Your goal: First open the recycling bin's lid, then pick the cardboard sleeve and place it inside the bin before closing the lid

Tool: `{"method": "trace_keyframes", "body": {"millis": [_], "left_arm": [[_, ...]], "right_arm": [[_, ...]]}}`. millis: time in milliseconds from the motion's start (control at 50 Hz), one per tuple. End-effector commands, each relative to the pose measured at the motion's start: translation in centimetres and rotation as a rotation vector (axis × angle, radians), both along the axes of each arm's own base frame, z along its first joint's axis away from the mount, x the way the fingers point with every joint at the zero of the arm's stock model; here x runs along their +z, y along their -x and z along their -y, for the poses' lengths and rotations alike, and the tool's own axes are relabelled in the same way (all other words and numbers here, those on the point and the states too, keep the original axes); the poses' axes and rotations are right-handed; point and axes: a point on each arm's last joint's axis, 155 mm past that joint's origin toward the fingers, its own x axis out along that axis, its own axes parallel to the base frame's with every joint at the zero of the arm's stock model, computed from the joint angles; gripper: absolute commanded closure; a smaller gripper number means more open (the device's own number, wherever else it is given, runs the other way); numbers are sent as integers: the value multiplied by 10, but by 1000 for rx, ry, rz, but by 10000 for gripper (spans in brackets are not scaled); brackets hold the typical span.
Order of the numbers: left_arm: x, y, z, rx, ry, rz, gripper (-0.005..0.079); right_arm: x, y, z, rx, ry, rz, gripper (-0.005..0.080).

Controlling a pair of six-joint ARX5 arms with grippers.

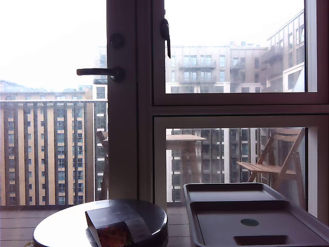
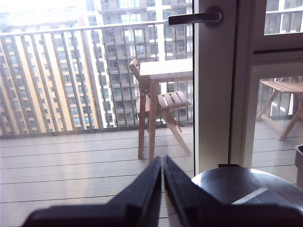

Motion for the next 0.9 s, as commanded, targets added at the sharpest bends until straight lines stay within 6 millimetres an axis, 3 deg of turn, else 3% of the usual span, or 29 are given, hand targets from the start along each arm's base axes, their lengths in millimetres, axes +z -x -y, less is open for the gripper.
{"method": "trace_keyframes", "body": {"millis": [0,180,400,520,640,780,880], "left_arm": [[2,4,19,-106,72,-22,761],[3,4,20,-107,72,-18,761],[33,12,35,-196,65,41,761],[47,20,46,-256,58,42,761],[47,29,66,-365,30,0,761],[49,42,91,-515,-52,-14,761],[48,50,106,-614,-132,-14,753]], "right_arm": [[19,7,-2,27,-91,-13,765],[20,7,-3,31,-93,-8,765],[53,16,-20,126,-108,51,765],[66,27,-33,193,-94,26,765],[74,38,-54,308,-92,-4,765],[72,50,-80,460,-57,-59,765],[60,56,-94,551,-21,-141,765]]}}
